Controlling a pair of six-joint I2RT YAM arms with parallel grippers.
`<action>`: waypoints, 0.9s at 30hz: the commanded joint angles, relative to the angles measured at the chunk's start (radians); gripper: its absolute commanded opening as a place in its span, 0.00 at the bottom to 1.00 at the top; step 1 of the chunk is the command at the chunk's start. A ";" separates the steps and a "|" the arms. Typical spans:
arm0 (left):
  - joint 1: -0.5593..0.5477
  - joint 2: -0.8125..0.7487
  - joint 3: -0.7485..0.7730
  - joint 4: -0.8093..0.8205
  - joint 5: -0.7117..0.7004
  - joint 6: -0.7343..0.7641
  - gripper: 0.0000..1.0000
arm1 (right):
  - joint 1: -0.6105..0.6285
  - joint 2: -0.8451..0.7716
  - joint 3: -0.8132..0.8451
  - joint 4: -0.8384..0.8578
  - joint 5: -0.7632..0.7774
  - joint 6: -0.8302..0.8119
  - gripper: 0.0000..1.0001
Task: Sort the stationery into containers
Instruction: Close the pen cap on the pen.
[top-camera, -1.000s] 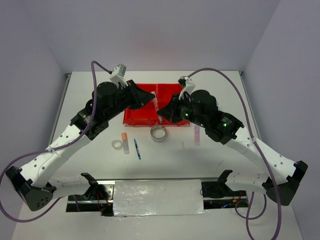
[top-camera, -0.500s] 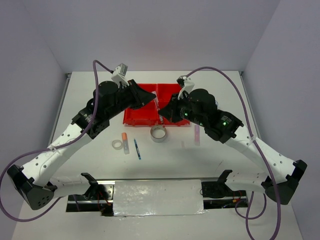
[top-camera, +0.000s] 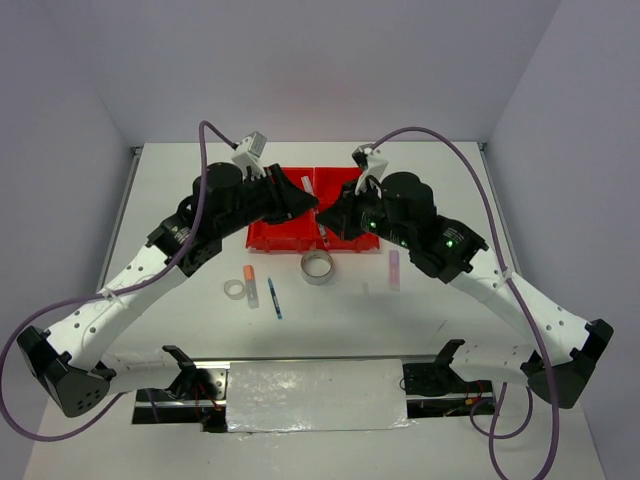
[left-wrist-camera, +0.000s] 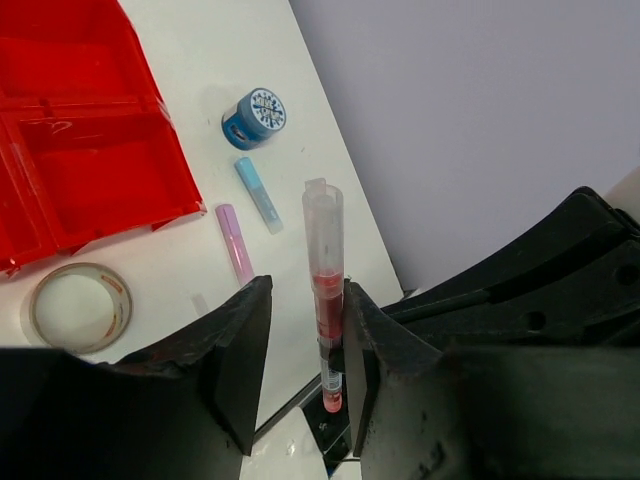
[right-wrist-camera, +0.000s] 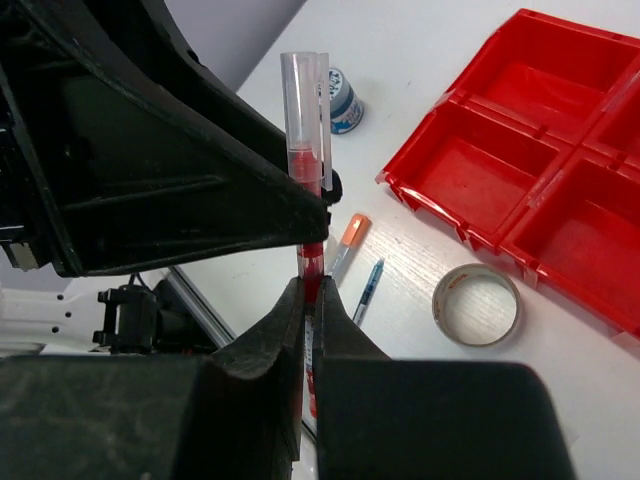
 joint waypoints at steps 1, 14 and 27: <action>-0.007 -0.009 0.052 -0.011 0.026 0.033 0.46 | -0.006 -0.036 0.016 0.094 -0.015 -0.001 0.00; -0.007 -0.015 0.052 0.093 0.061 0.022 0.21 | 0.006 -0.072 -0.043 0.143 -0.050 0.044 0.00; -0.004 -0.037 0.047 0.229 0.287 0.173 0.00 | -0.032 -0.082 -0.082 0.221 -0.257 0.007 0.41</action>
